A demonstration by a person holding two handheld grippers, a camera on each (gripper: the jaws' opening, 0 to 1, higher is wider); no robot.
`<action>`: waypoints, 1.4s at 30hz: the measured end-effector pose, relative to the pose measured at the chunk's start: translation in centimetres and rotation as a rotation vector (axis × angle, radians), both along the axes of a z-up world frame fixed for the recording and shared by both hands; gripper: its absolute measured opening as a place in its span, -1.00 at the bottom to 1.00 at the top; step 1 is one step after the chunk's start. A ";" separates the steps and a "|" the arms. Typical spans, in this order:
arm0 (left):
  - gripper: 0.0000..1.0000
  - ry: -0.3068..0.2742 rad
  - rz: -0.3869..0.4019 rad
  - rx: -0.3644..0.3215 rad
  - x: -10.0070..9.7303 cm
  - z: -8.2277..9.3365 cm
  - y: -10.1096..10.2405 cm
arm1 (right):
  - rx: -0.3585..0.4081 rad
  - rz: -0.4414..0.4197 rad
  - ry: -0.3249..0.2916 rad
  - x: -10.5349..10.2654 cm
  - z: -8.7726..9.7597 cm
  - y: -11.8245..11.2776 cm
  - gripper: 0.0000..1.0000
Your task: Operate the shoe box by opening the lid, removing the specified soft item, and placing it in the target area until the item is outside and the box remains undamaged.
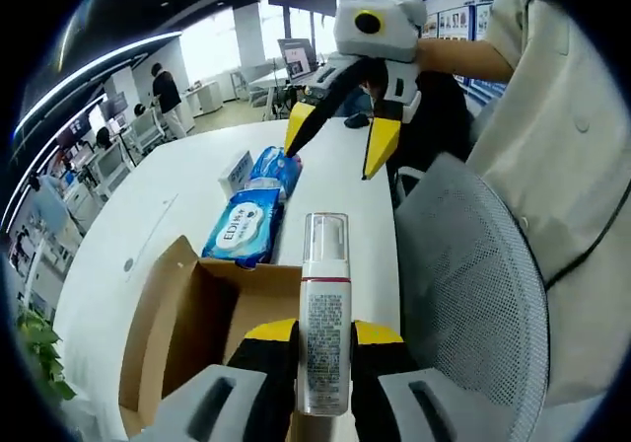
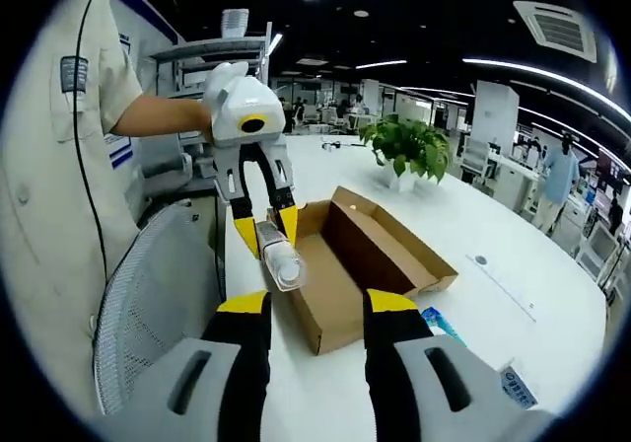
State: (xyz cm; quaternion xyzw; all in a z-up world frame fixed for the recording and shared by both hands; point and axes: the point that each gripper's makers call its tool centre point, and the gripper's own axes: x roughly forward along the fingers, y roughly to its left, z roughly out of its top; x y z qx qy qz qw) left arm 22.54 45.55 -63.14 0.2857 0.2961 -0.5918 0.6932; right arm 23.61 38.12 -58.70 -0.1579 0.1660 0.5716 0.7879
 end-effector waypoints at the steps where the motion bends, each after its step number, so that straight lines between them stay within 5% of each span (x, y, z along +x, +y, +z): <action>1: -0.62 0.000 -0.009 -0.009 -0.1 0.2 -0.3 | 0.000 0.008 0.000 -0.1 0.0 0.1 -0.38; 19: -0.62 0.009 -0.071 -0.113 -1.6 2.0 -2.4 | -0.050 0.168 -0.012 -2.5 -0.4 2.3 -0.60; 42: -0.61 -0.041 -0.144 -0.122 -1.3 1.6 -3.5 | -0.103 0.222 -0.070 -2.7 0.2 3.0 -0.66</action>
